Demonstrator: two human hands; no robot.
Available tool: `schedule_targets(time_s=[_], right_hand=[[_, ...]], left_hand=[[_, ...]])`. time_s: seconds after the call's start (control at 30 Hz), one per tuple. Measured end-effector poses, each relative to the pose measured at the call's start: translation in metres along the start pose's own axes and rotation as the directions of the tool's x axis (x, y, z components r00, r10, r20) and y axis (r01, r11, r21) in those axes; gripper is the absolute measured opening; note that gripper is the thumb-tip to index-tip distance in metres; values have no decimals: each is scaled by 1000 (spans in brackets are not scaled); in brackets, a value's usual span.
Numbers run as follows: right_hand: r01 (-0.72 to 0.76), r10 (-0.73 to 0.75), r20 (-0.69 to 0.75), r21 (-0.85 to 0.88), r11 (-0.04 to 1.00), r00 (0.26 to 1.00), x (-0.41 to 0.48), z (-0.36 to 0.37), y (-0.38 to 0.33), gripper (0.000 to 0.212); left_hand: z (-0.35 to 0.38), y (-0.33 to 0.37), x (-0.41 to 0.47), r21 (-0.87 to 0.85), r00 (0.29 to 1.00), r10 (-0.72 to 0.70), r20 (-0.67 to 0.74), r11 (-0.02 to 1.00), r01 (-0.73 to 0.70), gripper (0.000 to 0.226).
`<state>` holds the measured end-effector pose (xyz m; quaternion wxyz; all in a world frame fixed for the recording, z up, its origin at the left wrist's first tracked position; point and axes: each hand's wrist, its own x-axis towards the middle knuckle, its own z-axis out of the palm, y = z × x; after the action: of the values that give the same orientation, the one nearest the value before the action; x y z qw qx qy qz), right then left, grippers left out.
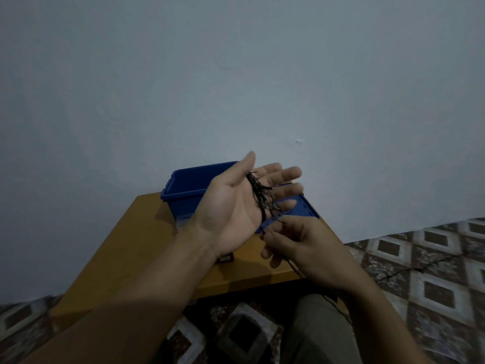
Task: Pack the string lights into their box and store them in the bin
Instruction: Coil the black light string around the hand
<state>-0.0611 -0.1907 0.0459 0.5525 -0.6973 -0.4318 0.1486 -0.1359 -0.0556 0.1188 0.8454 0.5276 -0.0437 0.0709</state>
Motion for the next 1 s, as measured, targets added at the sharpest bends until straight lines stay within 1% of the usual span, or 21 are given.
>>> schedule_targets(time_s=[0.1, 0.2, 0.3, 0.43, 0.57, 0.63, 0.7, 0.77, 0.9, 1.0], right_hand=[[-7, 7, 7, -36, 999, 1000, -1, -1, -2, 20], [-7, 10, 36, -79, 997, 999, -2, -1, -6, 23], [-10, 12, 21, -100, 995, 1000, -2, -1, -5, 24], [-10, 9, -4, -103, 995, 1000, -2, -1, -5, 27], [-2, 0, -22, -90, 996, 1000, -1, -1, -3, 32], [14, -16, -36, -65, 998, 999, -1, -1, -3, 35], [29, -31, -38, -50, 998, 999, -1, -2, -2, 38], [42, -43, -22, -45, 998, 999, -2, -4, -2, 39], [56, -55, 16, -39, 998, 998, -2, -3, -1, 38], [69, -69, 13, -48, 996, 998, -2, -2, -1, 39]], left_hand=[[-2, -4, 4, 70, 994, 48, -102, 997, -41, 36], [-4, -8, 5, 53, 985, 88, -151, 995, -81, 29], [-4, -8, 4, 37, 975, 116, -191, 993, -111, 29], [-4, -6, 2, 34, 969, 107, -224, 994, -102, 56], [-7, -6, 3, 67, 967, 117, -225, 992, -105, 60], [-8, -8, 3, 146, 961, 122, -246, 985, -88, 54], [-9, -10, 4, 236, 949, 136, -283, 969, -68, 39], [-10, -12, 5, 284, 936, 154, -315, 957, -62, 27], [-8, -15, 5, 315, 925, 187, -331, 946, -79, 24], [-8, -17, 7, 292, 916, 208, -342, 950, -107, 25]])
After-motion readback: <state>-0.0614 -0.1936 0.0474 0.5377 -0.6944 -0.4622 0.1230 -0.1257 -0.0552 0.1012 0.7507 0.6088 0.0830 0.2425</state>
